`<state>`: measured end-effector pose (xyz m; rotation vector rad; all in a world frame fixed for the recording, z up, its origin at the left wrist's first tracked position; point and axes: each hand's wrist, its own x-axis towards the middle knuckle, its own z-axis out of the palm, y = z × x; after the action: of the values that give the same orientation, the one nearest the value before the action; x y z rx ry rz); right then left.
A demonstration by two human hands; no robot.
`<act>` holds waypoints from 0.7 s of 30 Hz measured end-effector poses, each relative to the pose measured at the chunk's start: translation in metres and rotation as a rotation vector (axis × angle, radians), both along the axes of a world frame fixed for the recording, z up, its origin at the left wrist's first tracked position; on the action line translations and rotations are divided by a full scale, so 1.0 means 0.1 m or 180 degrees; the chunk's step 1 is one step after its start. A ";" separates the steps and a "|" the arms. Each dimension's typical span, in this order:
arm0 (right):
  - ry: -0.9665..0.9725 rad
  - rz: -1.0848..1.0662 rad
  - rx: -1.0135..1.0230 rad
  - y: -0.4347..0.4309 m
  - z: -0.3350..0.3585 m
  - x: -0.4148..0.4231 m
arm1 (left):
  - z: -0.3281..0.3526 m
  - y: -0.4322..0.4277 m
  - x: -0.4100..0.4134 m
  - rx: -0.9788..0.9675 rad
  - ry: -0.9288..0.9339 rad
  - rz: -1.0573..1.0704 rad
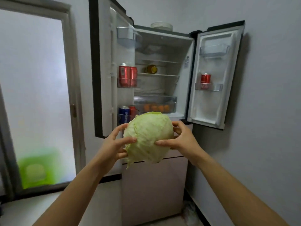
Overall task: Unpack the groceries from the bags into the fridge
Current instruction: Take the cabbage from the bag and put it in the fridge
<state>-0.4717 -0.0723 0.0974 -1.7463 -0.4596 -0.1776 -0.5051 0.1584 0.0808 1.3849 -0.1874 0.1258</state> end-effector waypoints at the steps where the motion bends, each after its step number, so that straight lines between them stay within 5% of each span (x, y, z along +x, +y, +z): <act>1: -0.0011 -0.0046 -0.0004 -0.06 0.06 0.25 | 0.04 -0.07 0.29 0.0004 -0.0040 -0.0004; 21: -0.0352 -0.0208 -0.0153 -1.27 0.73 5.04 | 0.41 -1.44 5.20 -0.0233 -0.0534 0.0316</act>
<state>0.0324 -0.1991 0.1703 -1.8060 -0.4908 -0.3133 0.0146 0.0149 0.1217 1.3109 -0.2514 0.3291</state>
